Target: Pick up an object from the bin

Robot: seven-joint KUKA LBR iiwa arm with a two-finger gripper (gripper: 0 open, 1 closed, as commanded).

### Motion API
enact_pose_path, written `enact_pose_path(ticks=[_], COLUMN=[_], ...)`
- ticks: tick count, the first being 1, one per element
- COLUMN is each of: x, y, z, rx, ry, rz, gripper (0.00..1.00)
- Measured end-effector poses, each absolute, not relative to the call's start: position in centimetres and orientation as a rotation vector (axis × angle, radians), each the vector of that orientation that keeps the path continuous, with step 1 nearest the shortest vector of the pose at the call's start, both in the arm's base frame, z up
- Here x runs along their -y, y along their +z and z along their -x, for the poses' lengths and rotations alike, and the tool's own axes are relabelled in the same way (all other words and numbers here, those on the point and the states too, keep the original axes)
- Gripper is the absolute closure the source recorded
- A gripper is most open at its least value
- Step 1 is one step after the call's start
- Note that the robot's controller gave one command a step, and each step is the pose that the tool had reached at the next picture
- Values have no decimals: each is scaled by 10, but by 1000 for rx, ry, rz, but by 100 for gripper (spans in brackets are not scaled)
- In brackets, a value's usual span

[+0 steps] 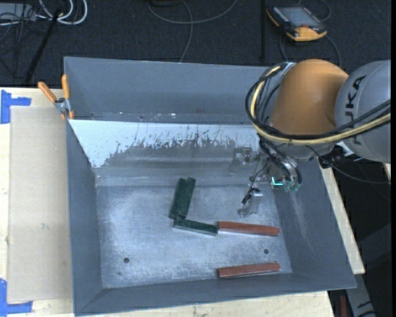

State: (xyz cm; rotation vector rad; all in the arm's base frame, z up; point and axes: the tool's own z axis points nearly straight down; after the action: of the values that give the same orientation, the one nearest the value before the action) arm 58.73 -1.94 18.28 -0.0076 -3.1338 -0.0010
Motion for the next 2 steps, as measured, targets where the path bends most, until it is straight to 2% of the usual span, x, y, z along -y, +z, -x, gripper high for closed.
enact_pose_path(ticks=[1,2], x=[25,25], y=[65,70], z=[-525,-529], rx=[3131,3141], ry=[-1,0], rz=[-57,-60], gripper=[0,100])
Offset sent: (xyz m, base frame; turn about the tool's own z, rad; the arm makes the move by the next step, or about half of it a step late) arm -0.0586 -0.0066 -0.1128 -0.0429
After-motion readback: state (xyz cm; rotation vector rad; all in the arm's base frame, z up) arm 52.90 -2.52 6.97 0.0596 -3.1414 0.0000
